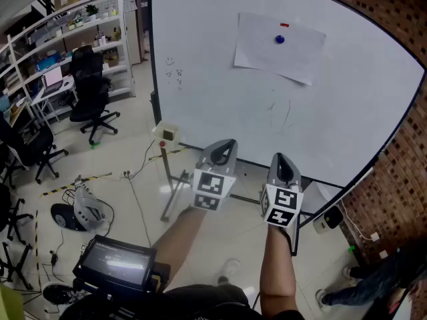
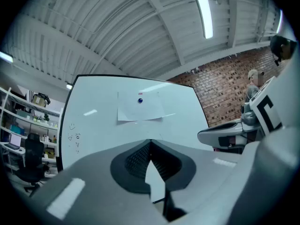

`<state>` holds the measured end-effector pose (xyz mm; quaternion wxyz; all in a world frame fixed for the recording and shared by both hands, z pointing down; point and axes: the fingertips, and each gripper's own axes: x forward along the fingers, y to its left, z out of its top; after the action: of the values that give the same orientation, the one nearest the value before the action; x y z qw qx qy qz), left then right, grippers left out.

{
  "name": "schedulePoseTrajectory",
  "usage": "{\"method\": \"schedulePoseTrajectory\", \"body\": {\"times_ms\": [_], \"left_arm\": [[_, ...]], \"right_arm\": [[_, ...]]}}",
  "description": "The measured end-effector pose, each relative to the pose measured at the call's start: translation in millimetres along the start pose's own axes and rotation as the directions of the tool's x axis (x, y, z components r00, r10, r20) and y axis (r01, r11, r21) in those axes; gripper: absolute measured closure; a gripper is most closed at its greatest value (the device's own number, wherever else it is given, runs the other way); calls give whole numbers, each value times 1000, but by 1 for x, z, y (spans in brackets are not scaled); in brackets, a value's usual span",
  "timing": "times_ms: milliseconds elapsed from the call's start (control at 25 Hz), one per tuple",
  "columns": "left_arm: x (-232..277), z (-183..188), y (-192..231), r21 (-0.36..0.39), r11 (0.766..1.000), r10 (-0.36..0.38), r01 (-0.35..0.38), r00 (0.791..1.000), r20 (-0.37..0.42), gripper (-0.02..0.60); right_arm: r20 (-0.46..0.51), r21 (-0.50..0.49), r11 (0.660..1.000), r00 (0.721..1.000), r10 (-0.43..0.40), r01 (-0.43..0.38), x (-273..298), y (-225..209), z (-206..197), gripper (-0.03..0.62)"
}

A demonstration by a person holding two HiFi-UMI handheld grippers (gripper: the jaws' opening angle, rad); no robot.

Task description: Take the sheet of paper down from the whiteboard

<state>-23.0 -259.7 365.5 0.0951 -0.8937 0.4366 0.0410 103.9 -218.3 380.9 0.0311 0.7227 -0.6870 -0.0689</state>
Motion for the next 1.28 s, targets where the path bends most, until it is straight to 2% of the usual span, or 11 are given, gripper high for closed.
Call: {"method": "schedulePoseTrajectory", "body": {"times_ms": [120,320,440,520,600,720,920,1040,1200,1280], "left_arm": [[17,13,0,2,1000,17,-18,1000,10,583],[96,13,4,42,998,51,-52,998,29,583],[132,29,7,97,993,60,-65,997,54,583],[154,43,8,159,985,57,-68,996,70,583],[174,60,13,228,970,67,-83,995,80,581],[196,89,18,305,948,71,-95,993,90,530],[229,124,20,433,899,41,-67,997,70,469],[244,139,21,489,870,30,-61,997,69,442],[266,149,24,543,839,13,-33,999,41,414],[276,153,29,555,831,21,-36,999,34,411]], "right_arm": [[10,-41,999,1000,18,-17,14,-6,18,580],[24,52,997,998,61,-62,84,-53,11,580],[56,93,992,995,80,-85,110,-79,20,580],[76,119,987,992,102,-110,124,-93,26,580],[94,133,982,988,121,-132,135,-105,30,580],[111,143,977,983,144,-159,146,-119,33,580],[138,180,967,978,159,-183,169,-137,39,579],[164,156,974,977,137,-163,178,-143,49,579],[186,190,962,970,159,-195,186,-143,62,573],[186,209,954,967,175,-213,190,-143,65,534]]}}
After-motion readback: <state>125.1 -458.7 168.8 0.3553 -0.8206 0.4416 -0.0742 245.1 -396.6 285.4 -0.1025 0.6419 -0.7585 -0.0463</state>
